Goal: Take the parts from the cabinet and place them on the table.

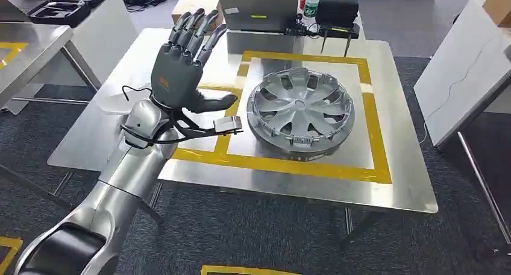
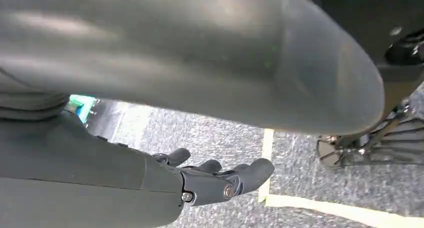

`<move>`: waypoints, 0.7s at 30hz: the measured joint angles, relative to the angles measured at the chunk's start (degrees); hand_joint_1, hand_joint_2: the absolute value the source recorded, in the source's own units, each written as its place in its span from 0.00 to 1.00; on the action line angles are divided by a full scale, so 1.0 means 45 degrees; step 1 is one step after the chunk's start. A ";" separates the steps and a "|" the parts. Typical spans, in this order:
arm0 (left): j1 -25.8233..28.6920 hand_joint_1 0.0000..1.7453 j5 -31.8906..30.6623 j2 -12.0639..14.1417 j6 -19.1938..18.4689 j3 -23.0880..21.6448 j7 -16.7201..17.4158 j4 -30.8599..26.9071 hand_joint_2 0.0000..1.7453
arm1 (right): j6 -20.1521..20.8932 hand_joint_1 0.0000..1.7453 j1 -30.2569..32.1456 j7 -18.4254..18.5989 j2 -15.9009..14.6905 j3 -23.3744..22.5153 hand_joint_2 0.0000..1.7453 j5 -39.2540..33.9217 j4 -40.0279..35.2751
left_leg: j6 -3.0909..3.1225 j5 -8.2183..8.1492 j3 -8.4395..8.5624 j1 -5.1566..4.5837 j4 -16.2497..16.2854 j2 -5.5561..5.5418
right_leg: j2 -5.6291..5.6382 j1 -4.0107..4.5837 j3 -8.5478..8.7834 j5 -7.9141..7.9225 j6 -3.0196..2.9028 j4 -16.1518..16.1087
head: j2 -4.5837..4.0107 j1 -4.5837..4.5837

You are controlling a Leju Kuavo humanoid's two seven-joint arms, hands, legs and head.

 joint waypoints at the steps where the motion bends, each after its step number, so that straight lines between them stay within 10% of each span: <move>1: -0.0019 0.00 0.0000 0.0049 0.0000 0.0000 0.0034 0.0000 0.00 | 0.0000 0.00 0.0000 0.0005 0.0000 0.0000 0.00 0.0019 0.0000 | 0.0066 0.0433 0.0720 -0.0009 -0.1020 0.0009 | 0.0001 0.0016 -0.0102 0.0091 0.0024 0.0001 | 0.0000 -0.0005; 3: -0.0152 0.00 0.0000 0.0092 0.0000 0.0005 0.0024 0.0000 0.00 | 0.0000 0.00 -0.0003 0.0010 0.0010 -0.0005 0.00 0.0043 0.0000 | 0.0264 0.0461 0.2163 -0.0079 -0.3338 0.0045 | -0.0013 0.0023 -0.0208 0.0253 0.0124 0.0017 | 0.0000 0.0000; 8: -0.0475 0.00 0.0204 0.0277 0.0000 0.0117 -0.0190 0.0165 0.00 | 0.0073 0.00 0.0010 0.0019 0.0019 -0.0024 0.00 0.0102 0.0000 | 0.0672 0.0948 0.2043 -0.0102 -0.3623 0.0071 | -0.0002 -0.0032 -0.0271 0.0598 0.0573 -0.0095 | 0.0000 -0.0049; 12: -0.0561 0.00 0.0116 0.0340 0.0000 0.0160 -0.0272 0.0306 0.00 | 0.0204 0.00 0.0032 -0.0131 0.0010 -0.0053 0.00 0.0170 0.0000 | 0.0873 0.1484 0.1460 -0.0113 -0.3622 0.0089 | 0.0018 -0.0031 -0.1248 -0.1810 0.0784 0.2688 | 0.0000 0.0063; 14: -0.0486 0.00 -0.0010 0.0374 0.0000 0.0228 -0.0272 0.0369 0.00 | 0.0267 0.00 0.0042 -0.0224 0.0005 -0.0053 0.00 0.0219 0.0000 | 0.0834 0.1733 0.1078 -0.0115 -0.3561 0.0097 | 0.0018 -0.0026 -0.1401 -0.1954 0.0821 0.3830 | 0.0000 0.0068; 17: -0.0463 0.00 -0.0078 0.0437 0.0000 0.0321 -0.0253 0.0384 0.00 | 0.0301 0.00 0.0046 -0.0223 -0.0034 -0.0053 0.00 0.0219 0.0000 | 0.0729 0.2018 0.0574 -0.0097 -0.3396 0.0101 | 0.0013 -0.0028 0.0366 -0.0844 0.0758 0.1637 | 0.0000 0.0068; 18: -0.0464 0.00 -0.0102 0.0451 0.0000 0.0369 -0.0238 0.0369 0.00 | 0.0306 0.00 0.0030 -0.0223 -0.0053 -0.0053 0.00 0.0237 0.0000 | 0.0676 0.2094 0.0488 -0.0098 -0.3327 0.0101 | 0.0019 -0.0026 0.1174 -0.0963 0.0704 0.0520 | 0.0000 0.0068; 21: -0.0417 0.00 -0.0093 0.0486 0.0000 0.0447 -0.0499 0.0321 0.00 | 0.0359 0.00 0.0042 -0.0121 -0.0073 -0.0053 0.00 0.0257 0.0000 | 0.0412 0.2353 0.0404 -0.0128 -0.3344 0.0089 | 0.0064 0.0112 0.1319 -0.1118 0.0367 -0.0007 | 0.0000 0.0078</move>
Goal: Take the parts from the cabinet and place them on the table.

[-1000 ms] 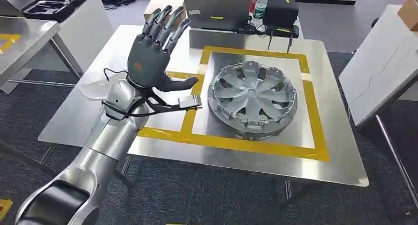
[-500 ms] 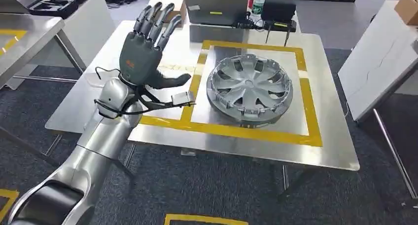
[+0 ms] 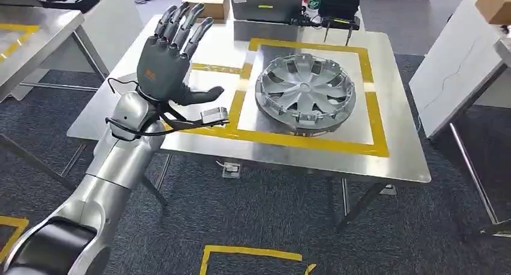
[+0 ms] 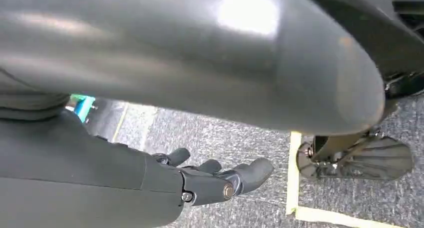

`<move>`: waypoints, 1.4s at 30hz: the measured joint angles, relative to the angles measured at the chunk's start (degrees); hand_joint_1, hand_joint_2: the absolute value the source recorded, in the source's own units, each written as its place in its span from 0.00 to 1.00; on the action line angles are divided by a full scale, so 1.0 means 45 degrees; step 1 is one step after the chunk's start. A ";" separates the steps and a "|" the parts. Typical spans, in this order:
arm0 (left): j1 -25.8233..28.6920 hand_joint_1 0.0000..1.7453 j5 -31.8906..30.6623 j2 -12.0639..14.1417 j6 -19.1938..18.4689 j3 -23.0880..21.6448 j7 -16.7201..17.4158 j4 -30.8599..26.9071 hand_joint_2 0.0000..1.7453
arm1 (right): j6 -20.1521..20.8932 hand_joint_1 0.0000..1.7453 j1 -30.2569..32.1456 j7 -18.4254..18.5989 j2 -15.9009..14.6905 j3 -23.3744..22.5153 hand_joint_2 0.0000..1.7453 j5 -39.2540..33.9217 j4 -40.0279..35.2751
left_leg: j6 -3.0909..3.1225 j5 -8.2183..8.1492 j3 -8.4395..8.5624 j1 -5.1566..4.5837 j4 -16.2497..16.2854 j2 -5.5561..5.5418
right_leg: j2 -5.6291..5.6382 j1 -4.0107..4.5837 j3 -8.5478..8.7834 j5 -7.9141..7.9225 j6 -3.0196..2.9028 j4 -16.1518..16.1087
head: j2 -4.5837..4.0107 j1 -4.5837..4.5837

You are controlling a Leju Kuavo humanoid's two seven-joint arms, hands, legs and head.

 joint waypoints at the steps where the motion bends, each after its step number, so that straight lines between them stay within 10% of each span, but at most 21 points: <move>1: 0.0002 0.00 0.0054 0.0000 0.0000 0.0000 -0.0108 0.0010 0.00 | 0.0000 0.00 0.0000 -0.0010 -0.0005 -0.0005 0.00 -0.0029 0.0000 | -0.0073 0.0112 0.0001 0.0017 -0.0077 -0.0001 | 0.0000 0.0031 -0.0051 0.0082 -0.0090 -0.0016 | 0.0000 -0.0015; 3: -0.0016 0.00 0.0185 0.0019 0.0000 0.0010 -0.0219 0.0058 0.00 | -0.0024 0.00 0.0012 -0.0010 0.0000 -0.0020 0.00 -0.0068 0.0005 | -0.0203 -0.0050 -0.0184 0.0036 0.0028 -0.0051 | -0.0108 -0.0099 -0.0237 0.0446 -0.0269 -0.0171 | 0.0000 0.0014; 7: -0.0076 0.00 0.0287 0.0010 0.0000 0.0005 -0.0278 0.0165 0.00 | -0.0058 0.00 0.0043 -0.0024 -0.0024 -0.0034 0.00 -0.0107 0.0005 | -0.0391 -0.2655 -0.0892 0.0081 0.3083 -0.0035 | -0.0123 -0.0098 -0.0946 0.1019 -0.0414 -0.0179 | 0.0000 -0.0078; 9: -0.0071 0.00 0.0287 0.0010 0.0000 0.0005 -0.0268 0.0258 0.00 | -0.0058 0.00 0.0060 -0.0014 -0.0024 -0.0049 0.00 -0.0107 0.0005 | -0.0426 -0.2289 -0.0622 0.0111 0.3547 -0.0034 | -0.0131 -0.0103 -0.1308 0.1293 -0.0379 -0.0162 | 0.0000 -0.0083; 11: -0.0071 0.00 0.0287 0.0000 0.0000 0.0005 -0.0273 0.0311 0.00 | -0.0058 0.00 0.0083 0.0009 -0.0024 -0.0054 0.00 -0.0117 0.0005 | -0.0392 -0.1428 0.0502 0.0135 0.2300 -0.0028 | -0.0127 -0.0115 -0.1673 0.1579 -0.0291 -0.0135 | 0.0000 -0.0088; 14: -0.0098 0.00 0.0336 -0.0097 0.0000 0.0000 -0.0380 0.0296 0.00 | -0.0058 0.00 0.0127 0.0044 -0.0034 -0.0063 0.00 -0.0126 0.0005 | -0.0175 -0.2098 0.2316 0.0043 -0.0066 -0.0036 | -0.0096 -0.0070 -0.1764 0.1853 -0.0070 -0.0076 | 0.0000 -0.0083; 18: -0.0195 0.00 0.0399 -0.0131 0.0000 0.0000 -0.0399 0.0369 0.00 | -0.0034 0.00 0.0190 -0.0068 -0.0053 -0.0092 0.00 -0.0136 0.0005 | 0.0284 -0.1742 0.1901 0.0062 -0.0156 0.0019 | -0.0097 -0.0170 -0.1799 0.2061 0.0306 -0.0140 | 0.0000 -0.0122; 21: -0.0237 0.00 0.0399 -0.0160 0.0000 0.0005 -0.0380 0.0379 0.00 | -0.0019 0.00 0.0212 -0.0083 -0.0073 -0.0097 0.00 -0.0117 0.0005 | 0.0474 -0.1258 0.1392 0.0046 -0.0149 0.0039 | -0.0082 -0.0159 -0.2496 -0.0219 0.0443 0.1890 | 0.0000 -0.0005; 23: -0.0207 0.00 0.0389 -0.0151 0.0000 0.0005 -0.0365 0.0408 0.00 | -0.0020 0.00 0.0206 -0.0087 -0.0097 -0.0093 0.00 -0.0078 0.0005 | 0.0485 -0.0921 0.0932 0.0005 -0.0107 0.0038 | -0.0081 -0.0144 -0.2842 -0.0826 0.0478 0.3632 | 0.0000 0.0000; 25: -0.0133 0.00 0.0379 -0.0136 0.0000 0.0005 -0.0370 0.0418 0.00 | -0.0024 0.00 0.0211 -0.0083 -0.0126 -0.0093 0.00 -0.0058 0.0005 | 0.0441 -0.0668 0.0544 -0.0007 -0.0057 0.0042 | -0.0081 -0.0117 -0.2360 -0.0142 0.0421 0.3545 | 0.0000 0.0000; 27: -0.0099 0.00 0.0379 -0.0126 0.0000 0.0010 -0.0390 0.0413 0.00 | -0.0019 0.00 0.0211 -0.0083 -0.0151 -0.0097 0.00 -0.0058 0.0005 | 0.0379 -0.0429 0.0234 -0.0023 -0.0019 0.0041 | -0.0064 -0.0060 -0.0822 0.0490 0.0235 0.1572 | 0.0000 0.0000; 29: -0.0090 0.00 0.0379 -0.0102 0.0000 0.0019 -0.0409 0.0335 0.00 | 0.0010 0.00 0.0199 -0.0087 -0.0228 -0.0092 0.00 -0.0044 0.0005 | 0.0249 -0.0237 0.0098 -0.0060 0.0017 0.0050 | -0.0063 0.0073 0.0283 -0.0059 0.0032 -0.0252 | 0.0000 -0.0010; 33: -0.0018 0.00 0.0375 -0.0048 0.0000 0.0073 -0.0477 0.0316 0.00 | 0.0019 0.00 0.0223 -0.0087 -0.0228 -0.0092 0.00 -0.0039 0.0019 | -0.0077 0.0084 0.0030 -0.0038 -0.0132 0.0050 | -0.0104 -0.0008 0.0015 0.0417 -0.0246 -0.0355 | 0.0000 0.0048; 38: 0.0121 0.00 0.0365 0.0082 0.0000 0.0213 -0.0506 0.0301 0.00 | 0.0024 0.00 0.0218 -0.0087 -0.0253 -0.0092 0.00 0.0000 0.0019 | -0.0343 -0.2679 -0.1005 0.0070 0.3411 0.0014 | -0.0171 -0.0019 -0.0857 0.1138 -0.0438 -0.0345 | 0.0000 -0.0005; 40: 0.0228 0.00 0.0307 0.0107 0.0000 0.0238 -0.0535 0.0301 0.00 | 0.0034 0.00 0.0220 -0.0083 -0.0253 -0.0092 0.00 0.0034 0.0019 | -0.0375 -0.2097 -0.0591 0.0111 0.3585 0.0017 | -0.0190 -0.0034 -0.1234 0.1424 -0.0388 -0.0323 | 0.0000 -0.0010; 42: 0.0229 0.00 0.0292 0.0107 0.0000 0.0282 -0.0535 0.0238 0.00 | 0.0039 0.00 0.0220 -0.0083 -0.0253 -0.0092 0.00 0.0058 0.0019 | -0.0365 -0.1281 0.0698 0.0142 0.1974 0.0023 | -0.0190 -0.0061 -0.1595 0.1687 -0.0292 -0.0275 | 0.0000 -0.0005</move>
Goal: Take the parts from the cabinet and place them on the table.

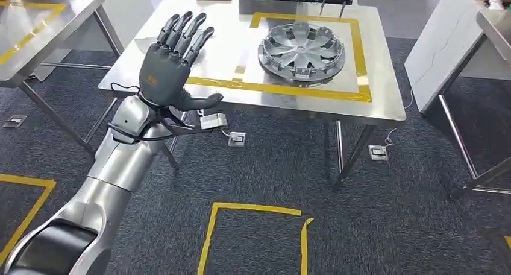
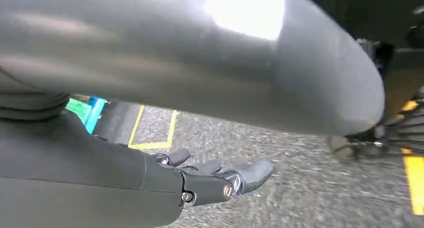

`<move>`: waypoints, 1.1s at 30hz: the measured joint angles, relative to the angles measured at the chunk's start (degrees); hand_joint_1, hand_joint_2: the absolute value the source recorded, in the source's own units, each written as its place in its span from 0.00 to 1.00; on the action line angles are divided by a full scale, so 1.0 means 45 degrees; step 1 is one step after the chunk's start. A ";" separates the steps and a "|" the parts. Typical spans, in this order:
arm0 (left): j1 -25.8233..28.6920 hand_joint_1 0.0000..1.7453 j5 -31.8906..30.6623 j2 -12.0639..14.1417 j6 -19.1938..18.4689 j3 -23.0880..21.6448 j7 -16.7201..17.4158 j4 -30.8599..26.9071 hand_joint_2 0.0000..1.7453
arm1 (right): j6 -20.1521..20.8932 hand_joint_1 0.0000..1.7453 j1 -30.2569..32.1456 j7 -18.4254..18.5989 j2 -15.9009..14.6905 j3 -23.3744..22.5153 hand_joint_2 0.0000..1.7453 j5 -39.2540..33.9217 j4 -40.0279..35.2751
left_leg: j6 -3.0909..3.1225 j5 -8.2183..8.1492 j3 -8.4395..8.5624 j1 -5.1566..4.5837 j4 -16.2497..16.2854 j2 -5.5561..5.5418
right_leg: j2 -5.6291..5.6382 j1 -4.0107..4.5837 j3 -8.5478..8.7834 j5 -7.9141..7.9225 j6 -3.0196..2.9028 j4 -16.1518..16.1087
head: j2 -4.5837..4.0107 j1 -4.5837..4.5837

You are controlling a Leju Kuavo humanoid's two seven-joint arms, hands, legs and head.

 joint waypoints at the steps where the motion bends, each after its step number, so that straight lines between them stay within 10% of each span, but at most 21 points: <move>1: -0.0017 0.00 0.0000 0.0000 0.0000 0.0029 0.0000 -0.0068 0.00 | 0.0000 0.00 -0.0014 0.0000 0.0000 0.0000 0.00 0.0010 0.0000 | 0.0025 -0.0209 0.0876 0.0011 -0.1206 -0.0007 | 0.0000 0.0003 -0.0091 0.0117 0.0077 0.0061 | 0.0000 0.0000; 2: -0.0030 0.00 -0.0005 -0.0005 0.0000 0.0044 -0.0010 -0.0146 0.00 | 0.0000 0.00 -0.0004 0.0000 -0.0005 0.0000 0.00 0.0014 0.0000 | 0.0078 -0.0701 0.1514 -0.0066 -0.2139 -0.0014 | 0.0022 0.0047 -0.0198 0.0209 0.0175 0.0079 | 0.0000 -0.0020; 6: 0.0014 0.00 -0.0015 0.0000 0.0000 0.0107 -0.0024 -0.0199 0.00 | -0.0019 0.00 0.0034 0.0024 -0.0010 0.0000 0.00 0.0014 0.0000 | 0.0600 -0.0380 0.1136 -0.0118 -0.2160 -0.0054 | 0.0028 -0.0014 -0.0222 0.0647 0.0533 -0.0059 | 0.0000 -0.0015; 10: 0.0016 0.00 -0.0097 -0.0097 0.0000 0.0107 0.0010 -0.0209 0.00 | -0.0029 0.00 0.0027 0.0044 -0.0010 0.0000 0.00 -0.0034 0.0005 | 0.0870 0.0273 0.0442 -0.0103 -0.2154 0.0007 | 0.0071 -0.0058 -0.1086 -0.2082 0.0727 0.2583 | 0.0000 0.0058; 12: 0.0056 0.00 -0.0175 -0.0112 0.0000 0.0107 0.0068 -0.0189 0.00 | -0.0068 0.00 0.0018 0.0039 -0.0010 -0.0005 0.00 -0.0083 0.0005 | 0.0853 0.0579 0.0006 -0.0134 -0.2104 0.0009 | 0.0078 -0.0056 -0.1266 -0.2340 0.0739 0.4004 | 0.0000 0.0063; 15: 0.0080 0.00 -0.0233 -0.0141 0.0000 0.0107 0.0107 -0.0189 0.00 | -0.0073 0.00 0.0006 0.0034 -0.0010 -0.0019 0.00 -0.0126 0.0005 | 0.0776 0.0974 -0.0566 -0.0162 -0.2033 0.0015 | 0.0098 -0.0001 0.0250 -0.1172 0.0556 0.2562 | 0.0000 0.0063; 17: 0.0054 0.00 -0.0238 -0.0180 0.0000 0.0107 0.0112 -0.0214 0.00 | -0.0068 0.00 -0.0029 0.0034 -0.0083 -0.0034 0.00 -0.0141 0.0000 | 0.0661 0.1194 -0.0755 -0.0192 -0.2001 0.0022 | 0.0123 0.0138 0.1904 -0.1770 0.0265 0.0223 | 0.0000 0.0053; 21: 0.0003 0.00 -0.0219 -0.0277 0.0000 0.0097 0.0053 -0.0184 0.00 | -0.0029 0.00 -0.0021 0.0029 -0.0078 -0.0063 0.00 -0.0180 0.0005 | 0.0323 0.1707 -0.0750 -0.0132 -0.2270 0.0041 | 0.0125 0.0222 0.1772 -0.1414 0.0060 -0.0101 | 0.0000 0.0121; 23: -0.0033 0.00 -0.0189 -0.0267 0.0000 0.0102 0.0029 -0.0155 0.00 | -0.0014 0.00 -0.0031 0.0024 -0.0053 -0.0078 0.00 -0.0185 0.0010 | 0.0186 0.0811 -0.0988 -0.0116 -0.1800 -0.0015 | 0.0029 0.0081 0.1541 -0.1037 -0.0122 -0.0235 | 0.0000 0.0069; 26: -0.0035 0.00 -0.0194 -0.0267 0.0000 0.0097 0.0034 -0.0112 0.00 | 0.0010 0.00 -0.0022 -0.0024 -0.0058 -0.0087 0.00 -0.0185 0.0010 | 0.0012 -0.1170 -0.1656 -0.0044 0.0878 -0.0010 | -0.0012 0.0079 0.0960 -0.0590 -0.0177 -0.0219 | 0.0000 0.0049; 27: -0.0025 0.00 -0.0204 -0.0272 0.0000 0.0097 0.0063 -0.0092 0.00 | 0.0029 0.00 -0.0024 -0.0024 -0.0058 -0.0087 0.00 -0.0180 0.0010 | -0.0040 -0.1237 -0.1715 -0.0025 0.1638 -0.0006 | -0.0021 0.0071 0.0724 -0.0410 -0.0156 -0.0199 | 0.0000 0.0049; 29: -0.0038 0.00 -0.0233 -0.0272 0.0000 0.0097 0.0121 -0.0063 0.00 | 0.0116 0.00 -0.0021 -0.0058 -0.0058 -0.0092 0.00 -0.0146 0.0010 | -0.0096 -0.0400 -0.1130 0.0023 0.1472 -0.0005 | -0.0036 0.0031 0.0301 -0.0109 -0.0088 -0.0156 | 0.0000 0.0049; 31: -0.0097 0.00 -0.0233 -0.0272 0.0000 0.0097 0.0199 -0.0068 0.00 | 0.0214 0.00 -0.0017 -0.0151 -0.0063 -0.0087 0.00 -0.0073 0.0010 | -0.0104 0.0175 0.0283 0.0070 -0.0308 -0.0001 | -0.0031 -0.0014 -0.0041 0.0130 0.0027 -0.0063 | 0.0000 0.0044; 33: -0.0169 0.00 -0.0184 -0.0253 0.0000 0.0107 0.0228 -0.0112 0.00 | 0.0233 0.00 -0.0006 -0.0258 -0.0097 -0.0087 0.00 0.0005 0.0010 | 0.0081 -0.0707 0.1551 -0.0025 -0.2334 -0.0052 | -0.0020 0.0030 -0.0216 0.0350 0.0231 0.0015 | 0.0000 0.0049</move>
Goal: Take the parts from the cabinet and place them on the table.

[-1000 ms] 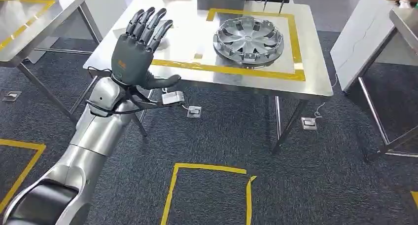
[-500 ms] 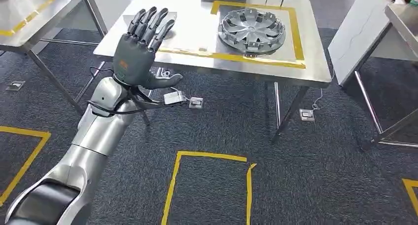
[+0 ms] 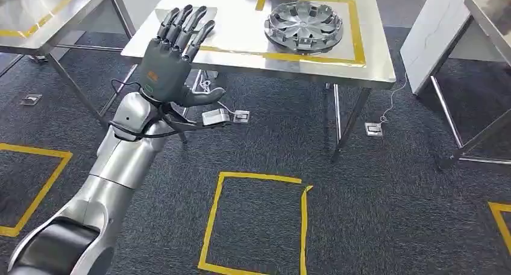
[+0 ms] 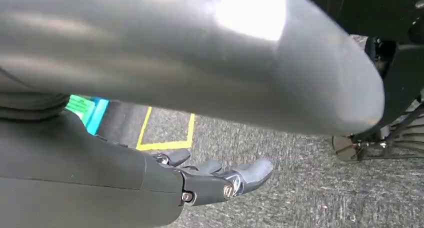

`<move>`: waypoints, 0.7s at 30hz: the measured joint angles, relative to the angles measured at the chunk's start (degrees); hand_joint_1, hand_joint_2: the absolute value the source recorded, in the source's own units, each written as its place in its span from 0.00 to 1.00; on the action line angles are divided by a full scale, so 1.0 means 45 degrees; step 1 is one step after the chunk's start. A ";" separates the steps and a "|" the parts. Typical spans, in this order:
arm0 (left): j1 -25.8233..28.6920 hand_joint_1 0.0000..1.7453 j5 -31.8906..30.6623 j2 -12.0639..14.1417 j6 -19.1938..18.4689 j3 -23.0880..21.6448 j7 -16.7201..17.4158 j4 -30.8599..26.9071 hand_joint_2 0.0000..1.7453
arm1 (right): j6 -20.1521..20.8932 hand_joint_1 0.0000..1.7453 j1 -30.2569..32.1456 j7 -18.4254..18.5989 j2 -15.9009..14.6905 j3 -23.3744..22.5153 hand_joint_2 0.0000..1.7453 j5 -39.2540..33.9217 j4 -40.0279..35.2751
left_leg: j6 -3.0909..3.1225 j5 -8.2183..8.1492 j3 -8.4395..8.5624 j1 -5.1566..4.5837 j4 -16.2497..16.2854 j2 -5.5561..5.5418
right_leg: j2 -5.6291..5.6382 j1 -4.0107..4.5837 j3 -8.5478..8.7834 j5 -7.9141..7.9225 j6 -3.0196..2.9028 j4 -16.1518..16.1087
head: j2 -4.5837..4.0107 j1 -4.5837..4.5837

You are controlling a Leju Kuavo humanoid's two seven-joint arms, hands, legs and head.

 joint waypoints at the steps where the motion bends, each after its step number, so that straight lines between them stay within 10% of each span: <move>1: 0.0022 0.00 0.0044 0.0078 0.0000 0.0010 -0.0005 -0.0005 0.00 | 0.0010 0.00 0.0005 -0.0010 -0.0024 0.0000 0.00 0.0053 0.0000 | 0.0088 0.0095 -0.0210 -0.0009 0.0090 0.0009 | -0.0007 -0.0006 0.0025 0.0160 0.0069 -0.0059 | 0.0000 0.0010; 4: 0.0082 0.00 0.0053 0.0262 0.0000 0.0073 -0.0015 0.0000 0.00 | 0.0010 0.00 0.0052 0.0015 -0.0092 0.0000 0.00 0.0150 0.0005 | 0.0497 0.0407 -0.0409 0.0008 0.0059 0.0050 | 0.0016 -0.0091 -0.0068 0.0385 0.0335 -0.0189 | 0.0000 -0.0020; 7: 0.0200 0.00 0.0073 0.0384 0.0000 0.0248 -0.0175 -0.0053 0.00 | 0.0058 0.00 0.0053 0.0073 -0.0107 0.0010 0.00 0.0243 0.0010 | 0.0702 0.0871 -0.0877 -0.0004 0.0075 0.0070 | 0.0063 -0.0105 -0.0775 -0.1822 0.0457 0.1950 | 0.0000 0.0043; 9: 0.0359 0.00 0.0068 0.0505 0.0000 0.0340 -0.0233 -0.0068 0.00 | 0.0058 0.00 0.0039 0.0097 -0.0107 0.0015 0.00 0.0272 0.0015 | 0.0711 0.1145 -0.1260 -0.0045 0.0112 0.0071 | 0.0070 -0.0099 -0.1182 -0.2530 0.0486 0.3741 | 0.0000 0.0043; 11: 0.0468 0.00 0.0038 0.0588 0.0000 0.0389 -0.0228 -0.0078 0.00 | -0.0005 0.00 0.0029 0.0146 -0.0112 0.0029 0.00 0.0321 0.0015 | 0.0676 0.1391 -0.1642 -0.0068 0.0175 0.0068 | 0.0077 -0.0079 -0.0691 -0.1955 0.0418 0.3689 | 0.0000 0.0043; 13: 0.0484 0.00 -0.0044 0.0646 0.0000 0.0481 -0.0160 -0.0121 0.00 | -0.0029 0.00 -0.0017 0.0253 -0.0126 0.0044 0.00 0.0354 0.0015 | 0.0630 0.1594 -0.1911 -0.0099 0.0217 0.0055 | 0.0121 0.0038 0.0844 -0.1309 0.0165 0.1704 | 0.0000 0.0048; 15: 0.0471 0.00 -0.0088 0.0704 0.0000 0.0563 -0.0088 -0.0199 0.00 | -0.0053 0.00 -0.0082 0.0258 -0.0195 0.0049 0.00 0.0364 0.0015 | 0.0512 0.1780 -0.2050 -0.0116 0.0211 0.0088 | 0.0146 0.0119 0.1987 -0.1832 -0.0085 -0.0073 | 0.0000 0.0029; 19: 0.0531 0.00 -0.0030 0.0806 0.0000 0.0568 -0.0005 -0.0199 0.00 | -0.0034 0.00 -0.0106 0.0315 -0.0175 0.0058 0.00 0.0393 0.0024 | 0.0162 0.2207 -0.2097 -0.0098 -0.0047 0.0094 | 0.0105 0.0086 0.1786 -0.1315 -0.0233 -0.0445 | 0.0000 0.0092; 21: 0.0535 0.00 0.0073 0.0938 0.0000 0.0578 0.0010 -0.0175 0.00 | -0.0029 0.00 -0.0167 0.0321 -0.0170 0.0058 0.00 0.0388 0.0024 | 0.0095 0.1149 -0.2414 -0.0050 0.0652 0.0038 | 0.0013 0.0036 0.1603 -0.1009 -0.0378 -0.0528 | 0.0000 0.0048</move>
